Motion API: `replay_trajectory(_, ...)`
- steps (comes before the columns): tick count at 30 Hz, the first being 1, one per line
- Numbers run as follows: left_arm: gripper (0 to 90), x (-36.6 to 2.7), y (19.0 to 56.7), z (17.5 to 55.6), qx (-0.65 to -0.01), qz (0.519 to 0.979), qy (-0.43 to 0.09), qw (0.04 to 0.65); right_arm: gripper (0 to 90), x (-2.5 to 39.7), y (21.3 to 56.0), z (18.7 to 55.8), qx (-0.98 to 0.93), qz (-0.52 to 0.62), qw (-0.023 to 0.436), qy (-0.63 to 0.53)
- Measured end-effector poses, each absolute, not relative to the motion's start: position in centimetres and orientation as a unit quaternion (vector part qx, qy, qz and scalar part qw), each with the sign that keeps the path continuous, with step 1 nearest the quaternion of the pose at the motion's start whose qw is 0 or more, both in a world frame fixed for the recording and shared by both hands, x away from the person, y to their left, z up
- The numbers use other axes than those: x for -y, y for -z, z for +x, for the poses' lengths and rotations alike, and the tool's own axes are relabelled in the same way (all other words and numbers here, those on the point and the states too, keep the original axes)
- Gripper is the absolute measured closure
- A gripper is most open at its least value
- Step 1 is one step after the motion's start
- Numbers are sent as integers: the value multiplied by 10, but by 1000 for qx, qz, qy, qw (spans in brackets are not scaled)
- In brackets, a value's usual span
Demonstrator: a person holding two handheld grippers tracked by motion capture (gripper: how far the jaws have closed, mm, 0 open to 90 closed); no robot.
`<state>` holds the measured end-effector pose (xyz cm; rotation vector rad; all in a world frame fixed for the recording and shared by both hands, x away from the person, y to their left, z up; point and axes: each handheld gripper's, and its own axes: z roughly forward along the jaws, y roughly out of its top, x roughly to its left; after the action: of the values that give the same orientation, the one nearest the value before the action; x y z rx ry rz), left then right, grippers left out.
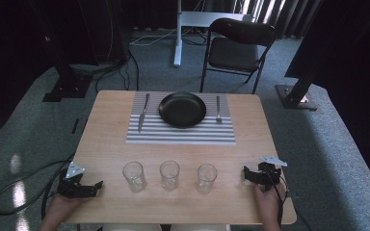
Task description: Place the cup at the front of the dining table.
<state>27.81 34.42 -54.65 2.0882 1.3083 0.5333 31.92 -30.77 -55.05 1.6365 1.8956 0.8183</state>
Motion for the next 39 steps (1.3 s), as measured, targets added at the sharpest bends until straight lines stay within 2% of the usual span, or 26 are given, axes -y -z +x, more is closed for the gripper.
replay_trajectory(11,2,-343,546,278,-488,793,-197,306,114,308,550,319,-696,601,251,-301)
replay_trajectory(13,37,-343,546,276,-482,795,-198,310,114,308,550,319,-696,601,251,-301)
replay_trajectory(17,45,-343,545,277,-471,803,-194,311,114,308,551,319,-696,601,251,-301)
replay_trajectory(39,57,-336,518,267,-433,803,-166,375,114,308,551,319,-696,601,251,-301)
